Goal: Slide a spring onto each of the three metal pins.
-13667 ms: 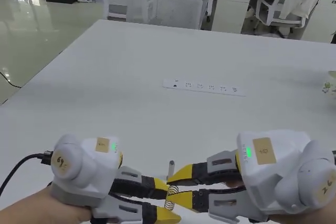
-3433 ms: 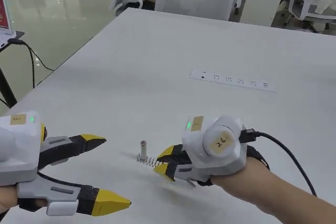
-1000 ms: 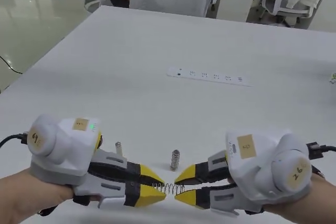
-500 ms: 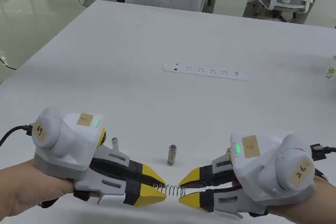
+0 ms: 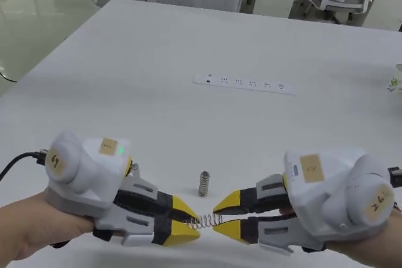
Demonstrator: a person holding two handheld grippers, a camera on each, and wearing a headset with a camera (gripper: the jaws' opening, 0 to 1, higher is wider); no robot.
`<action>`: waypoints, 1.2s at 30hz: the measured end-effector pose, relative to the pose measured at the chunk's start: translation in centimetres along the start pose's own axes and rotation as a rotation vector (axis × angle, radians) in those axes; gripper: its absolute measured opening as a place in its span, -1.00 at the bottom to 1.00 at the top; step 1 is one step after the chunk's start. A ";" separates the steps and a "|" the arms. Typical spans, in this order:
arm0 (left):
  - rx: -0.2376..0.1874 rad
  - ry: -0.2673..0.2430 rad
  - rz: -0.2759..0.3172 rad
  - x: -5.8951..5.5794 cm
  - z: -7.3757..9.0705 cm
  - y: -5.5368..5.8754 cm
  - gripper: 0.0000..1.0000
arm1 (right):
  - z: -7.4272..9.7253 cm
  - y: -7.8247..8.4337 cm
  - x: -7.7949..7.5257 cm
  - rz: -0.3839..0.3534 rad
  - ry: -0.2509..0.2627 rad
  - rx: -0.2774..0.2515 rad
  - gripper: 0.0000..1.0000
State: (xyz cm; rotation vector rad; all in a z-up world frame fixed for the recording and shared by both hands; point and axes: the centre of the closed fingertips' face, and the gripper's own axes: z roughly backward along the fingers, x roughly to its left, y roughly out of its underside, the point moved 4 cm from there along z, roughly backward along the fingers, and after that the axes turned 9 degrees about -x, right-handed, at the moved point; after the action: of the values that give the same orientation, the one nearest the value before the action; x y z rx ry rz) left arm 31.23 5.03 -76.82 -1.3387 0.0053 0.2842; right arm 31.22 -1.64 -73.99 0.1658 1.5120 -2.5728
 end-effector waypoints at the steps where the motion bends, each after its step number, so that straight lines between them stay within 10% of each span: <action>1: 0.002 -0.002 -0.002 0.0 0.0 0.0 -0.96 | -0.1 -0.2 0.0 0.014 -0.004 0.000 -0.86; 36: 0.021 -0.014 -0.023 -0.4 -0.3 -0.3 -0.93 | -1.7 -3.5 0.2 0.076 -0.041 -0.082 -0.86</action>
State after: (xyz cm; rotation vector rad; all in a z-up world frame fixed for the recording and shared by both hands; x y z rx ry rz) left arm 30.99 4.60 -76.57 -1.3149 -0.0186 0.2735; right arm 30.42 1.51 -71.79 0.1570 1.5614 -2.4362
